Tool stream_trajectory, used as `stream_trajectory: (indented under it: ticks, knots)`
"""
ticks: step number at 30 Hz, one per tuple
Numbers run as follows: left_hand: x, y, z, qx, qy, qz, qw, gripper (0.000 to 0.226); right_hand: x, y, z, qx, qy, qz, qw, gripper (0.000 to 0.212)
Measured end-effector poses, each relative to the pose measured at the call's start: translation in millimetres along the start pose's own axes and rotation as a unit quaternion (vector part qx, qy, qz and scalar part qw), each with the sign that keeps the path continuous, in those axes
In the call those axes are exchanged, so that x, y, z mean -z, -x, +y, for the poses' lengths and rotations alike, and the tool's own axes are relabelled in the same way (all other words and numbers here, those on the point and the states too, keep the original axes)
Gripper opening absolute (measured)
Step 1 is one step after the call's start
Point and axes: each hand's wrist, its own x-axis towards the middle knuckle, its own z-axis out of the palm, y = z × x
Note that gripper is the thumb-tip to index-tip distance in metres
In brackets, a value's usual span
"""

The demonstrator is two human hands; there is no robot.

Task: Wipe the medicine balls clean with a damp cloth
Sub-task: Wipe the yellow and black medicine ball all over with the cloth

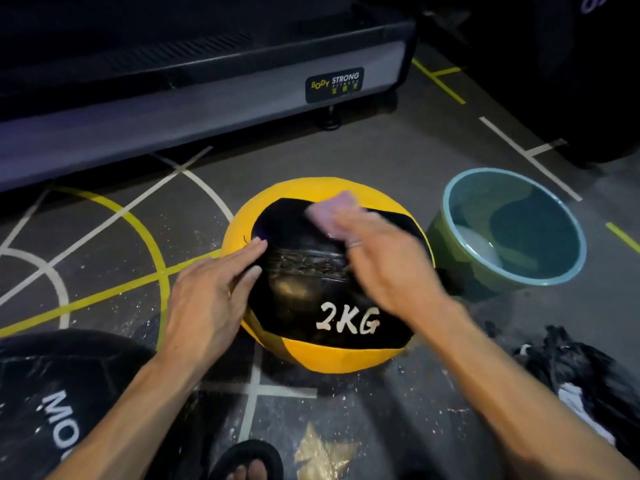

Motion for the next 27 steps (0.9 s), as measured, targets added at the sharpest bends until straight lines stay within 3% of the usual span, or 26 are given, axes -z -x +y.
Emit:
stream_trajectory:
  ticks: [2, 4, 7, 10, 14, 19, 27]
  knots:
    - [-0.7, -2.2, -1.7, 0.044, 0.071, -0.012, 0.996, 0.033, 14.1, -4.6, 31.2, -0.134, 0.03, 0.035, 0.99, 0.036]
    - [-3.7, -10.1, 0.9, 0.077, 0.14, -0.026, 0.987, 0.03, 7.6, -12.5, 30.1, -0.155, 0.05, 0.052, 0.985, 0.031]
    - [-9.2, -26.5, 9.4, 0.082, 0.23, -0.041, 0.969, 0.033, -14.8, -22.3, -17.9, -0.025, 0.003, 0.034, 0.999, 0.031]
    - [-9.1, -39.9, 14.2, 0.093, 0.293, -0.032, 0.951, 0.036, -36.5, -9.9, -41.1, 0.123, 0.071, -0.007, 0.99, 0.045]
    - [-16.2, -36.5, 5.0, 0.09, 0.236, -0.034, 0.967, 0.026, -37.8, 35.8, -11.3, 0.219, 0.147, -0.034, 0.964, 0.054]
    - [-15.7, -48.3, 3.9, 0.123, 0.295, -0.052, 0.946, 0.027, -47.2, 115.0, 41.3, 0.368, 0.166, -0.111, 0.908, 0.05]
    - [-12.6, -45.5, 13.4, 0.091, 0.172, -0.03, 0.98, 0.032, -12.9, 101.0, 73.6, 0.246, 0.111, 0.017, 0.963, 0.047]
